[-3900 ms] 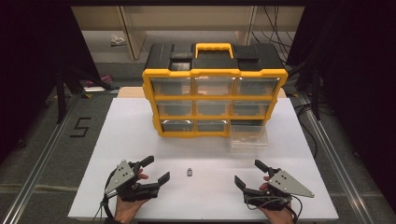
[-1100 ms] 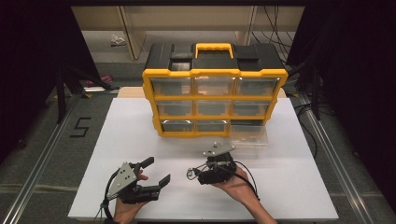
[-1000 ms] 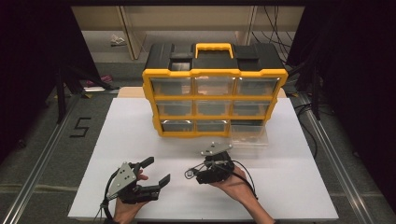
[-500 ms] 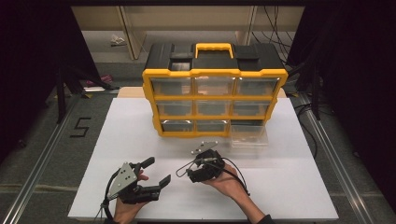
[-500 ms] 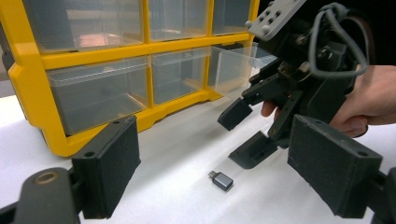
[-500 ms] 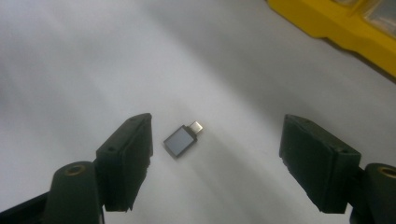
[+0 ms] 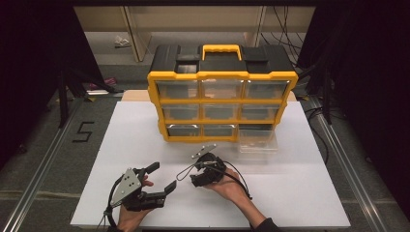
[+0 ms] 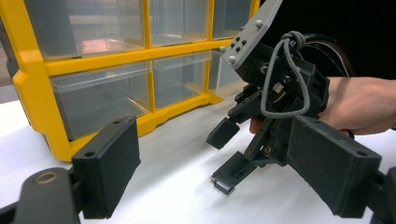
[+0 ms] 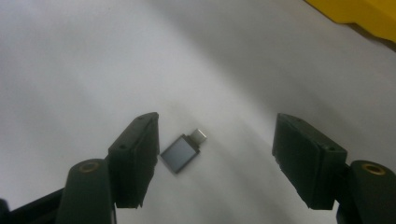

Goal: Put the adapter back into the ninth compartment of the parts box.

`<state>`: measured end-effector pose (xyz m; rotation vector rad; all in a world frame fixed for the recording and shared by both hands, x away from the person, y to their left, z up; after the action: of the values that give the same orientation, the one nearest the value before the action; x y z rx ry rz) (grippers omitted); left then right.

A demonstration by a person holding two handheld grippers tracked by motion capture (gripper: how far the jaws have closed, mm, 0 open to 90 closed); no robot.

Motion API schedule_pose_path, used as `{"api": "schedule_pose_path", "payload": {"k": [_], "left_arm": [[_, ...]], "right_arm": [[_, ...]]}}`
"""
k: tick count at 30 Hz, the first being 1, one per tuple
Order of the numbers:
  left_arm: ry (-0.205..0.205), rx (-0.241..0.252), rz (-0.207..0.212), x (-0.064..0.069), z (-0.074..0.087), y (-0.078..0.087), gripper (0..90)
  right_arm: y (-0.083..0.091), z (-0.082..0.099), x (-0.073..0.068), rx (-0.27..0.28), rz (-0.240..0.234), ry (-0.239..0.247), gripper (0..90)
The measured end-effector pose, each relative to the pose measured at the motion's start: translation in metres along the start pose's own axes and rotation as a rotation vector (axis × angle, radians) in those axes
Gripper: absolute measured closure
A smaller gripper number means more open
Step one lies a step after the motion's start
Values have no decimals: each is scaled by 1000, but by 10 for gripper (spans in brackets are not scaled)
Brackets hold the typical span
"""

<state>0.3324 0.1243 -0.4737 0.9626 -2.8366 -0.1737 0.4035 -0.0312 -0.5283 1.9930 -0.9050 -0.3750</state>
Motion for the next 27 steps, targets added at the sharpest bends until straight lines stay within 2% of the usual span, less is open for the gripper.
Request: {"api": "schedule_pose_path", "payload": {"k": [4,6,8,12,15,16,21,27], "left_arm": [[0,5,-1,0,-1,1,165],[0,1,2,0,0,0,165],[-5,-1,2,0,0,0,163],[-3,-1,4,1,0,0,165],[-4,3,5,1,-1,0,165],[-2,4,5,1,-1,0,166],[-5,2,6,1,0,0,165],[-4,0,7,1,0,0,165]], "right_arm": [[-4,0,-4,-11,8,19,342],[-6,0,-4,-9,9,6,345],[-9,0,-3,-8,2,31,350],[-10,3,-3,-31,3,14,382],[-9,4,-1,-41,9,31,426],[-9,4,-2,-40,3,18,437],[-6,5,0,-63,-11,32,530],[-4,5,-2,-84,-13,50,595]]}}
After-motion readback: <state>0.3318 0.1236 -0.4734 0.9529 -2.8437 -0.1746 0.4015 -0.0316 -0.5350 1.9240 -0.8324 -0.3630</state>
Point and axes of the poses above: each handheld gripper's, and its own axes: y roughly backward along the jaws, z roughly out of its underside, x roughly to its right, the point moved 7 cm from there along -y, roughly forward along the jaws, and after that the axes turned 6 degrees about z, right-handed, at the moved point
